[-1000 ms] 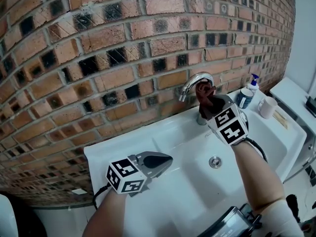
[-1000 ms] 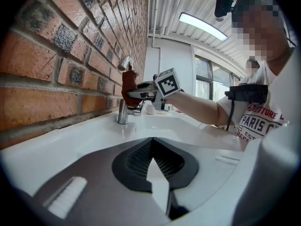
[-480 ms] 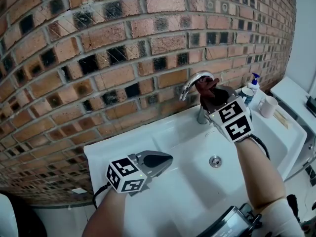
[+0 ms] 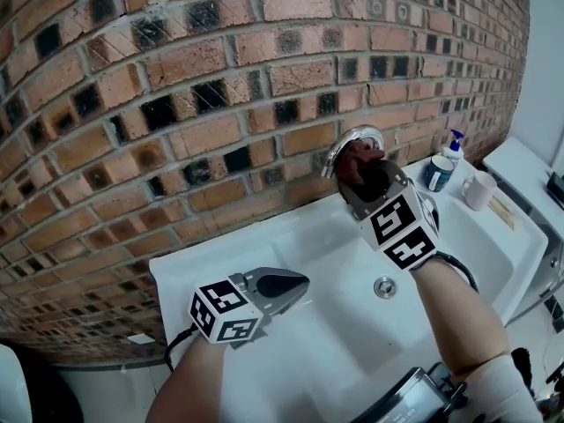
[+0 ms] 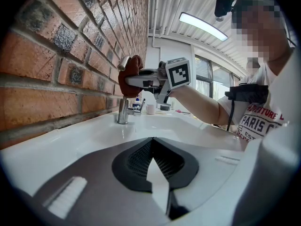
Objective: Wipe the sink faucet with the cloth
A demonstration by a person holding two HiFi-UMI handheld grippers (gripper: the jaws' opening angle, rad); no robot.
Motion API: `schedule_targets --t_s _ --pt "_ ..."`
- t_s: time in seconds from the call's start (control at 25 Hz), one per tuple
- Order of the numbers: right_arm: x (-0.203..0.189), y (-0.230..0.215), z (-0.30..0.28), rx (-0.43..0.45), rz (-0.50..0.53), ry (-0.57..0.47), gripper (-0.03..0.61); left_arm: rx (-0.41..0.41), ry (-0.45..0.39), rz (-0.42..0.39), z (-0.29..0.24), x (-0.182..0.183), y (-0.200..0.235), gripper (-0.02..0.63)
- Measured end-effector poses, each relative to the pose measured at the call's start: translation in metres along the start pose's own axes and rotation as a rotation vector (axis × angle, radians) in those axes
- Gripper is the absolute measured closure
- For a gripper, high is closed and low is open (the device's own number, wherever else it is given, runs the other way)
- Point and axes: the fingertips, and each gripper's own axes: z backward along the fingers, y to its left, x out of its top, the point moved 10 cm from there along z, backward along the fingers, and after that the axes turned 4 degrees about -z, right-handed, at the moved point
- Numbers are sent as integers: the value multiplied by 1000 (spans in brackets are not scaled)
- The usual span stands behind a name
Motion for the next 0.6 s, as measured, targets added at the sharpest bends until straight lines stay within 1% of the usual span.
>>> schedule_targets --t_s 0.12,0.36,0.48,0.6 --pt "2 7 -1 -3 55 5 489 1 0 0 0 0 0 607" --pt "-1 15 -2 -6 125 27 489 0 0 0 0 0 0 607" --pt "-2 14 -2 -14 138 30 489 0 0 1 0 0 0 607" --pt "-1 13 6 -5 126 27 489 1 0 2 -1 0 0 607"
